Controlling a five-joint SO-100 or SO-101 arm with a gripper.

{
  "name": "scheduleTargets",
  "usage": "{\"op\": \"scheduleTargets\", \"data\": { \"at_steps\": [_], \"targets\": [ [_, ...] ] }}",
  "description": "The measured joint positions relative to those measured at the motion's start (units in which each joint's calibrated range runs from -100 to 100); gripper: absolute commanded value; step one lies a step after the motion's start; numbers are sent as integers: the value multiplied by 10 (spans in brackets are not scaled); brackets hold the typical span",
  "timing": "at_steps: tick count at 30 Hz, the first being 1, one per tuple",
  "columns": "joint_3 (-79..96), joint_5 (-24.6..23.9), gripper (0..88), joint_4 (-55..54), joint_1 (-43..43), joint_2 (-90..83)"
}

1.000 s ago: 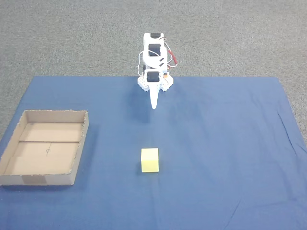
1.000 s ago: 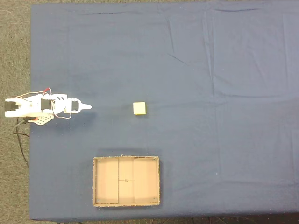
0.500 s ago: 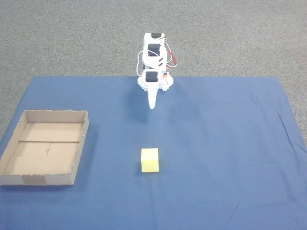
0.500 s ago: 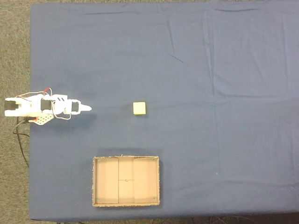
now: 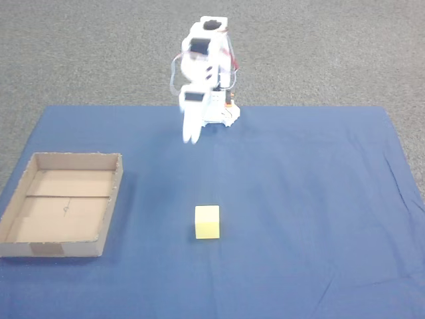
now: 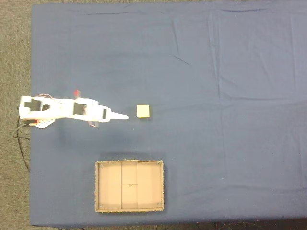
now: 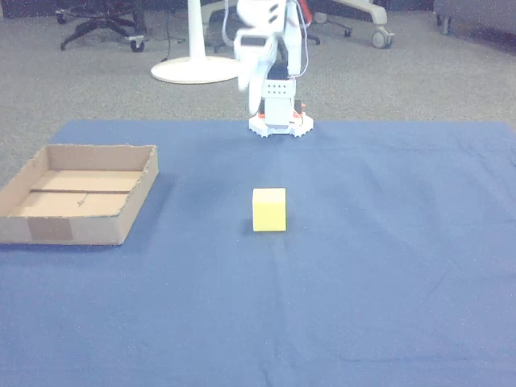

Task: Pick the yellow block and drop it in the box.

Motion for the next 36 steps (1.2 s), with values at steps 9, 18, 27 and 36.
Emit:
{"op": "scheduleTargets", "data": {
  "at_steps": [9, 18, 27, 36],
  "targets": [
    [-329, 46, 493, 13, -14, 365],
    [-481, 66, 472, -10, -40, 564],
    [-515, 68, 325, -17, -48, 600],
    [-544, 67, 225, -13, -46, 606]
  ]
}}
